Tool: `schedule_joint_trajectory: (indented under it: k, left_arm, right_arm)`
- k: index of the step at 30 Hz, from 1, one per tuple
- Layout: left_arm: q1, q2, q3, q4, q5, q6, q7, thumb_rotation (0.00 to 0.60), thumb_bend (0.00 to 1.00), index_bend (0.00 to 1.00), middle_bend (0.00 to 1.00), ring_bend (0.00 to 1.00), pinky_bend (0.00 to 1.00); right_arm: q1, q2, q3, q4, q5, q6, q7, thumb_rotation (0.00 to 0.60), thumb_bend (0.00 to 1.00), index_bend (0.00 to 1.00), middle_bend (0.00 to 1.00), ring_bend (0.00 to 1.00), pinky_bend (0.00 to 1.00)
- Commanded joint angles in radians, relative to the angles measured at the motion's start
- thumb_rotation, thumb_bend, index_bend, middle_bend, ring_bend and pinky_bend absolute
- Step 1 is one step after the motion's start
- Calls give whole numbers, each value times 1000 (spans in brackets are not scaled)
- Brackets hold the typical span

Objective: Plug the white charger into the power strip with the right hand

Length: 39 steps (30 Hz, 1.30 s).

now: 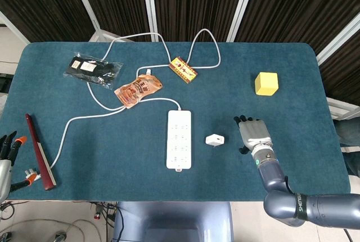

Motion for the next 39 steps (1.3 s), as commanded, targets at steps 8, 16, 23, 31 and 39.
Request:
schedule_joint_trajectory:
  k: [8, 16, 23, 31, 39]
  left_arm:
    - [0, -2, 3, -2, 2, -2, 9, 600, 101, 143, 0, 0, 0]
    - [-2, 0, 1, 1, -2, -4, 3, 600, 101, 143, 0, 0, 0]
    - [-3, 4, 3, -4, -10, -14, 9, 600, 101, 148, 0, 0, 0]
    - [-4, 3, 4, -9, -14, -17, 18, 600, 101, 151, 0, 0, 0]
    - [-4, 0, 3, -9, -18, -16, 26, 600, 101, 153, 0, 0, 0]
  right_arm:
    - [-155, -194, 40, 104, -246, 98, 266, 600, 279, 146, 146, 187, 238]
    - [-190, -301, 55, 172, -284, 146, 277, 600, 278, 198, 215, 214, 238]
    - [-210, -349, 86, 215, -292, 177, 269, 600, 279, 269, 327, 271, 238]
    - [-236, -376, 105, 242, -302, 164, 268, 600, 279, 316, 366, 282, 251]
    - [-255, -415, 124, 280, -319, 147, 276, 600, 279, 340, 382, 285, 254]
